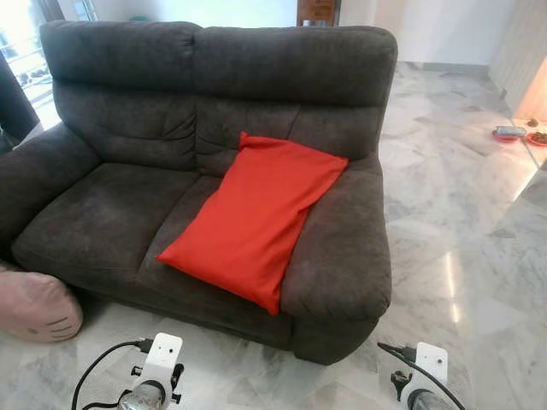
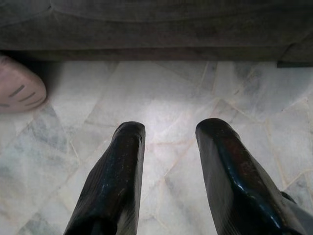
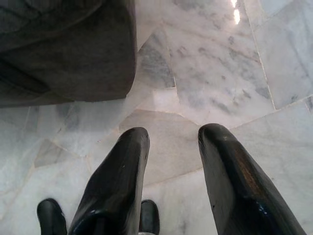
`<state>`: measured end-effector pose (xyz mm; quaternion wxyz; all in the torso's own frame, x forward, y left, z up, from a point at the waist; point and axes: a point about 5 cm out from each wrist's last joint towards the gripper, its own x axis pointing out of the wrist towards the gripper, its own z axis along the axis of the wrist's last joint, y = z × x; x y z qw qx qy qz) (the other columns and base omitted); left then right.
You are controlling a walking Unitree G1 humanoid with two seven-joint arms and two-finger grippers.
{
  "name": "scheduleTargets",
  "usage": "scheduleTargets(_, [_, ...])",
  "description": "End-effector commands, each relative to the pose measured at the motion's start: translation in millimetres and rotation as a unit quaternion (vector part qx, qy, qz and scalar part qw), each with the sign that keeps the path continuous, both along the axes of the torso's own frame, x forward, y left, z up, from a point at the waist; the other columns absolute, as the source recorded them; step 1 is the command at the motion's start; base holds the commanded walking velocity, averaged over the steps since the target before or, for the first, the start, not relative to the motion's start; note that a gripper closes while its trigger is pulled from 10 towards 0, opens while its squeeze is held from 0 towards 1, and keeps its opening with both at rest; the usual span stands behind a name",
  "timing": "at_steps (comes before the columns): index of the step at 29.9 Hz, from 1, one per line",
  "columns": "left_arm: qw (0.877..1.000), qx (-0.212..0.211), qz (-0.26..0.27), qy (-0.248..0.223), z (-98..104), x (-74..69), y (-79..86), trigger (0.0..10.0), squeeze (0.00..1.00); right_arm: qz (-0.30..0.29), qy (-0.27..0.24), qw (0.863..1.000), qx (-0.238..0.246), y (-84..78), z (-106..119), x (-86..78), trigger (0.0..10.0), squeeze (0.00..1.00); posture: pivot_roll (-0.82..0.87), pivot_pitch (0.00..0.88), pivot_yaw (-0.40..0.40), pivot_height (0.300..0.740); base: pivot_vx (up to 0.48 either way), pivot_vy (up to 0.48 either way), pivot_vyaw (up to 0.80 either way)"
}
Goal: Move the pillow to the sofa from floor
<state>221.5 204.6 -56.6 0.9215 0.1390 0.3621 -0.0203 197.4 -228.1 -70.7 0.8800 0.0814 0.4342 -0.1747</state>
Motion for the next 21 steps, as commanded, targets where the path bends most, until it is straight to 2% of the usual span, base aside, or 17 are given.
scheduleTargets(1, [1.000,0.004,-0.002,0.004,0.2,1.0,0.2,10.0,0.00,0.001,-0.011,1.000,-0.001,-1.7,4.3,7.1,10.0,0.00,-0.01,0.000,0.012,0.740,0.000,0.000,0.00])
scheduleTargets(8, [0.999,0.001,0.034,0.003,-0.4,-1.4,6.5,10.0,0.00,0.029,-0.003,1.000,-0.005,-1.6,4.5,7.7,10.0,0.00,0.03,0.000,-0.022,0.740,0.000,0.000,0.00])
scheduleTargets(13, [0.999,0.005,0.034,0.017,-5.1,-10.3,9.7,10.0,0.00,0.030,-0.003,1.000,-0.005,0.0,3.2,6.0,10.0,0.00,0.03,0.000,-0.030,0.740,0.000,0.000,0.00])
scheduleTargets(15, [0.999,0.006,0.043,0.029,-10.3,-20.9,13.8,10.0,0.00,0.032,-0.009,0.999,0.000,1.6,1.6,3.1,10.0,0.00,0.05,0.000,-0.040,0.740,0.000,0.000,0.00])
scheduleTargets(21, [0.998,0.006,0.044,0.040,-15.1,-30.7,14.6,10.0,0.00,0.030,-0.019,0.999,-0.001,0.1,0.6,-0.6,10.0,0.00,0.05,0.000,-0.036,0.740,0.000,0.000,0.00])
